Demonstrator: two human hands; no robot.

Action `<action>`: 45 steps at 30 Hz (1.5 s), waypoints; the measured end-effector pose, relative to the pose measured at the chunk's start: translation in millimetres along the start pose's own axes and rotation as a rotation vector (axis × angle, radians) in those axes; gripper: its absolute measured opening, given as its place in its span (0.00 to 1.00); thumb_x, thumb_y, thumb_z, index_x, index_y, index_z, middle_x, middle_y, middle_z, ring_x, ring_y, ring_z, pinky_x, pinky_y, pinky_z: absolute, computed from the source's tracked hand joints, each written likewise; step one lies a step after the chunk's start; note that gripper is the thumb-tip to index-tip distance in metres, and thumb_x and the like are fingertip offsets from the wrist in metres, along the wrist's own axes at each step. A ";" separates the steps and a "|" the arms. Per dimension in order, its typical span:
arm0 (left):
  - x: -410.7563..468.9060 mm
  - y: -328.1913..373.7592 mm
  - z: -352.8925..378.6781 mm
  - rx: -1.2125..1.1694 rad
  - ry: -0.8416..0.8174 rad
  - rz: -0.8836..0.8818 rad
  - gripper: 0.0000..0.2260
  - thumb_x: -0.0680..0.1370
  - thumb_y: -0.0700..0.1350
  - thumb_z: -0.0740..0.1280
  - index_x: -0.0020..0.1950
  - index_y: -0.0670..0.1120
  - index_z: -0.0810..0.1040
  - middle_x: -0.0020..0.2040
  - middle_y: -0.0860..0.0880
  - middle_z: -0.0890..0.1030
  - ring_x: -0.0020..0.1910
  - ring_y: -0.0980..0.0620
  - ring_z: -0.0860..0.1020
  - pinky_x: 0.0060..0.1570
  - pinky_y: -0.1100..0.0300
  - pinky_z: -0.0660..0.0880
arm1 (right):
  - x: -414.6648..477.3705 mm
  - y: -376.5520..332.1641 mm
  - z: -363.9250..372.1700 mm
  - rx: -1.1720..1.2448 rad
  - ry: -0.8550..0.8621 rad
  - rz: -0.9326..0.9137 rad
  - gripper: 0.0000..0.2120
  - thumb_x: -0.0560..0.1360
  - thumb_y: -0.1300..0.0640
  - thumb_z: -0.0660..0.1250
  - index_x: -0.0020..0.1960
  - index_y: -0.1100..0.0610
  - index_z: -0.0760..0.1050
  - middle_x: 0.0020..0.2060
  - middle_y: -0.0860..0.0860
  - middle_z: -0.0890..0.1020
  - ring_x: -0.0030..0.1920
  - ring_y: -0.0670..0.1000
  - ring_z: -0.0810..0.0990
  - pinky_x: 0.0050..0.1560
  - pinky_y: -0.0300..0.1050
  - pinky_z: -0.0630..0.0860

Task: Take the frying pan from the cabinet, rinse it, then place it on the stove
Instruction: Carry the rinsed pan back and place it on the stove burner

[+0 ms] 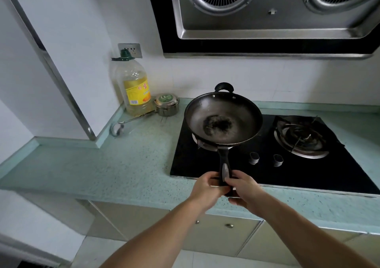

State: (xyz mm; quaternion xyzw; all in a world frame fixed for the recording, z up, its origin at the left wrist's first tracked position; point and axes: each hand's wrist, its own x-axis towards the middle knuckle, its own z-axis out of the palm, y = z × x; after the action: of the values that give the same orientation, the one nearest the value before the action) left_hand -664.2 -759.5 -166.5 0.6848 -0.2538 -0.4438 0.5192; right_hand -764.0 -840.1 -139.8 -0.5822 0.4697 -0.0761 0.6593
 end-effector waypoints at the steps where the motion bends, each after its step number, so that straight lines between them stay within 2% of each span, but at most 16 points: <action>1: 1.1 0.1 -0.8 -0.017 0.000 0.005 0.13 0.72 0.42 0.73 0.51 0.56 0.77 0.50 0.52 0.83 0.50 0.54 0.82 0.53 0.58 0.78 | 1.3 -1.5 -0.8 0.012 -0.013 -0.010 0.07 0.79 0.58 0.62 0.54 0.53 0.77 0.43 0.52 0.81 0.40 0.51 0.80 0.37 0.43 0.75; 6: 5.9 6.4 -0.6 -0.084 0.002 0.004 0.13 0.73 0.41 0.71 0.55 0.54 0.77 0.52 0.50 0.84 0.53 0.51 0.82 0.58 0.54 0.77 | 8.6 -10.4 -6.9 0.083 -0.085 -0.021 0.07 0.79 0.59 0.62 0.55 0.56 0.77 0.41 0.53 0.80 0.37 0.51 0.78 0.35 0.42 0.74; 11: 12.4 13.9 2.4 -0.134 0.018 0.000 0.13 0.75 0.39 0.70 0.59 0.50 0.77 0.52 0.49 0.84 0.53 0.52 0.82 0.54 0.59 0.77 | 19.5 -17.0 -10.8 0.105 -0.104 -0.016 0.08 0.80 0.60 0.61 0.57 0.57 0.76 0.40 0.54 0.79 0.36 0.50 0.77 0.34 0.42 0.74; 17: 14.9 8.4 8.2 -0.110 0.036 -0.009 0.16 0.75 0.39 0.71 0.61 0.48 0.76 0.52 0.50 0.83 0.52 0.54 0.82 0.53 0.60 0.77 | 26.9 -13.8 -16.1 0.068 -0.126 0.021 0.08 0.80 0.61 0.61 0.57 0.55 0.75 0.45 0.56 0.80 0.37 0.52 0.78 0.30 0.42 0.73; 23: 18.1 22.5 14.7 -0.150 0.055 -0.006 0.16 0.74 0.39 0.71 0.61 0.47 0.77 0.51 0.50 0.84 0.52 0.53 0.82 0.59 0.54 0.76 | 34.2 -28.3 -28.2 0.054 -0.173 0.026 0.09 0.80 0.61 0.59 0.57 0.60 0.75 0.40 0.57 0.79 0.34 0.51 0.78 0.28 0.41 0.70; 26: 18.4 31.3 20.2 -0.144 0.059 0.002 0.14 0.75 0.39 0.70 0.59 0.47 0.78 0.49 0.50 0.84 0.47 0.55 0.81 0.53 0.60 0.76 | 33.6 -37.0 -35.3 0.003 -0.175 0.022 0.10 0.81 0.61 0.59 0.58 0.62 0.75 0.38 0.56 0.79 0.29 0.49 0.78 0.28 0.41 0.69; 28: 18.9 36.2 23.1 -0.143 0.042 0.007 0.11 0.75 0.38 0.70 0.56 0.48 0.80 0.47 0.49 0.84 0.44 0.55 0.81 0.50 0.60 0.77 | 33.3 -40.6 -38.5 -0.023 -0.154 0.014 0.11 0.80 0.61 0.59 0.58 0.62 0.76 0.37 0.56 0.78 0.29 0.49 0.77 0.28 0.42 0.68; 31: 18.1 37.7 22.7 -0.138 0.023 -0.001 0.08 0.75 0.38 0.69 0.49 0.50 0.83 0.48 0.46 0.85 0.50 0.50 0.83 0.56 0.55 0.78 | 33.1 -41.8 -39.5 -0.093 -0.098 0.000 0.10 0.78 0.59 0.62 0.55 0.61 0.78 0.35 0.55 0.78 0.31 0.49 0.77 0.28 0.42 0.69; 35: 16.7 36.5 12.3 -0.110 0.032 -0.010 0.09 0.75 0.39 0.68 0.52 0.49 0.83 0.50 0.45 0.85 0.55 0.48 0.82 0.58 0.55 0.77 | 35.0 -40.7 -29.6 -0.172 -0.032 -0.049 0.09 0.76 0.52 0.66 0.49 0.57 0.80 0.37 0.53 0.80 0.36 0.50 0.79 0.29 0.40 0.73; 40: 13.4 36.3 -5.7 -0.084 0.029 -0.031 0.10 0.76 0.39 0.68 0.55 0.45 0.83 0.53 0.44 0.84 0.58 0.46 0.80 0.60 0.55 0.76 | 39.0 -40.6 -8.8 -0.111 -0.027 -0.051 0.07 0.76 0.56 0.67 0.48 0.58 0.81 0.39 0.55 0.82 0.39 0.52 0.79 0.34 0.42 0.75; 45: 13.6 31.2 -3.8 -0.097 0.010 0.001 0.09 0.75 0.39 0.68 0.50 0.49 0.84 0.54 0.42 0.84 0.57 0.43 0.80 0.63 0.49 0.74 | 36.3 -42.2 -6.8 -0.095 -0.030 -0.067 0.06 0.76 0.58 0.65 0.46 0.58 0.80 0.38 0.55 0.80 0.39 0.52 0.79 0.33 0.41 0.74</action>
State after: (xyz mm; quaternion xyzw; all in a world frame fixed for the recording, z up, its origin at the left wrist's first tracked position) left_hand -650.8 -778.9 -141.7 0.6609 -0.2298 -0.4521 0.5532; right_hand -730.1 -881.4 -122.8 -0.6292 0.4432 -0.0669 0.6351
